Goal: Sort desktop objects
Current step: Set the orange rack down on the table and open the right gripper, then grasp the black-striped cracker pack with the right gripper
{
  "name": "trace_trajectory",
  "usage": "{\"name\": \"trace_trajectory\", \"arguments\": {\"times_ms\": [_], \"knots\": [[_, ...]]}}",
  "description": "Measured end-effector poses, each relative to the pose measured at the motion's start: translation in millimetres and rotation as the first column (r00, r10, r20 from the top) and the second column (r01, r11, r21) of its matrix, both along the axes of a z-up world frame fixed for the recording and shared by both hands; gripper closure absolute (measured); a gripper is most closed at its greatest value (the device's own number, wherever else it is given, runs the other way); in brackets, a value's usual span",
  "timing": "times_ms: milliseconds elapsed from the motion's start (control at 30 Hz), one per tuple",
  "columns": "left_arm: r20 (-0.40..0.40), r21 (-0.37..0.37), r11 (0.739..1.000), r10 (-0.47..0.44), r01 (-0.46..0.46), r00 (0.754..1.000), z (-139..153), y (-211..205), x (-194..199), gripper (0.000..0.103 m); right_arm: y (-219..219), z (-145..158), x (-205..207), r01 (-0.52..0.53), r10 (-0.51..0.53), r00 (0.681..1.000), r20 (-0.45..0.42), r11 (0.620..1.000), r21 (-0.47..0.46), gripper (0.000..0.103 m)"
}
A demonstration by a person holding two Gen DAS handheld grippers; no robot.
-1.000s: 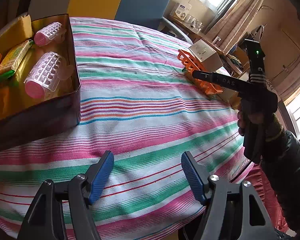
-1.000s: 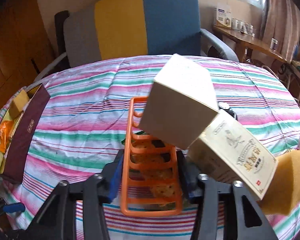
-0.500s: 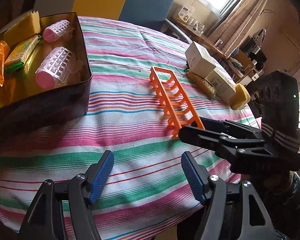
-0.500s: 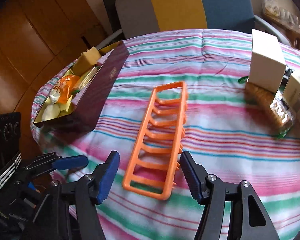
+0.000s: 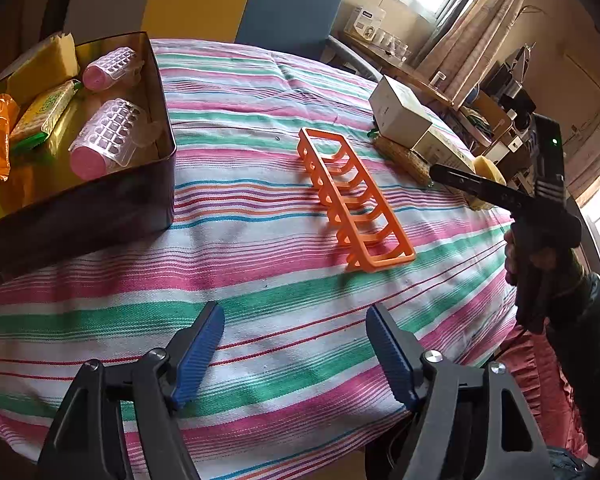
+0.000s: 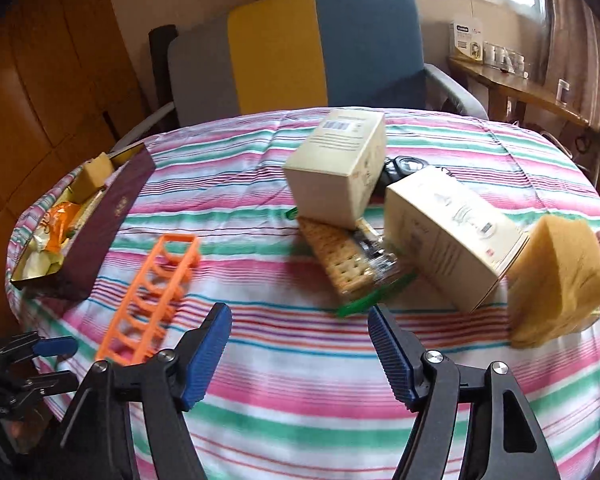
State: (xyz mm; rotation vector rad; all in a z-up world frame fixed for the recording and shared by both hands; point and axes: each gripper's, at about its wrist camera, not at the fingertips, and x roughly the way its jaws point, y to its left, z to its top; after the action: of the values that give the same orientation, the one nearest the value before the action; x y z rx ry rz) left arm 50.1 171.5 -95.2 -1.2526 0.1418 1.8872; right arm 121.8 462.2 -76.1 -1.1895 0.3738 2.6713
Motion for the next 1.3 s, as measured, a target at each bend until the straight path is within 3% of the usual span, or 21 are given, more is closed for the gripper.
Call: {"name": "trace_trajectory", "arguments": {"times_ms": [233,400,533,600,700,967,1133,1200,1267,1300], "knots": [[-0.028,-0.028,0.999,-0.022,0.021,0.999,0.1,6.4,3.1,0.022,22.3,-9.6,-48.8,-0.098,0.093,0.994,0.064,0.992,0.079,0.031],[-0.026,-0.026,0.999,-0.022,0.022,0.999,0.3,6.5,1.6,0.022,37.4,-23.6,-76.0,-0.113,0.104,0.984,0.143,0.992,0.053,0.031],[-0.030,-0.020,1.000,-0.021,0.020,0.999,0.5,5.7,1.7,0.022,33.8,-27.3,-78.5,-0.122,0.107,0.980,0.170,0.989,0.083,0.029],[-0.031,-0.016,1.000,-0.020,0.019,0.999,0.5,5.2,2.0,0.022,28.4,-26.3,-73.8,-0.118,0.099,0.979,0.180,0.988,0.098,0.034],[-0.028,-0.004,1.000,-0.015,0.015,0.999,0.5,3.5,1.6,0.022,17.4,-23.2,-62.0,-0.107,0.089,0.980,0.177,0.990,0.097,0.054],[-0.009,-0.011,1.000,-0.005,0.005,1.000,3.1,4.0,0.1,0.022,-39.1,-22.9,-10.3,-0.089,0.083,0.988,0.130,0.995,0.039,0.053],[0.050,-0.011,1.000,0.004,-0.004,0.999,14.1,14.7,-7.6,0.022,-62.6,-22.4,20.7,-0.023,0.016,0.994,0.113,0.998,0.059,0.051],[0.032,-0.010,1.000,0.001,-0.001,0.999,24.3,26.0,-10.4,0.022,-64.7,-21.7,29.7,0.016,-0.026,0.993,0.115,0.996,0.083,0.051],[0.003,-0.016,1.000,-0.015,0.015,1.000,34.5,41.5,-11.4,0.022,-62.8,-21.9,38.3,0.034,-0.043,0.993,0.111,0.996,0.085,0.046],[-0.010,-0.024,0.999,-0.024,0.023,1.000,38.1,49.9,-12.0,0.022,-61.3,-22.2,41.9,0.040,-0.049,0.993,0.106,0.996,0.080,0.035]]}}
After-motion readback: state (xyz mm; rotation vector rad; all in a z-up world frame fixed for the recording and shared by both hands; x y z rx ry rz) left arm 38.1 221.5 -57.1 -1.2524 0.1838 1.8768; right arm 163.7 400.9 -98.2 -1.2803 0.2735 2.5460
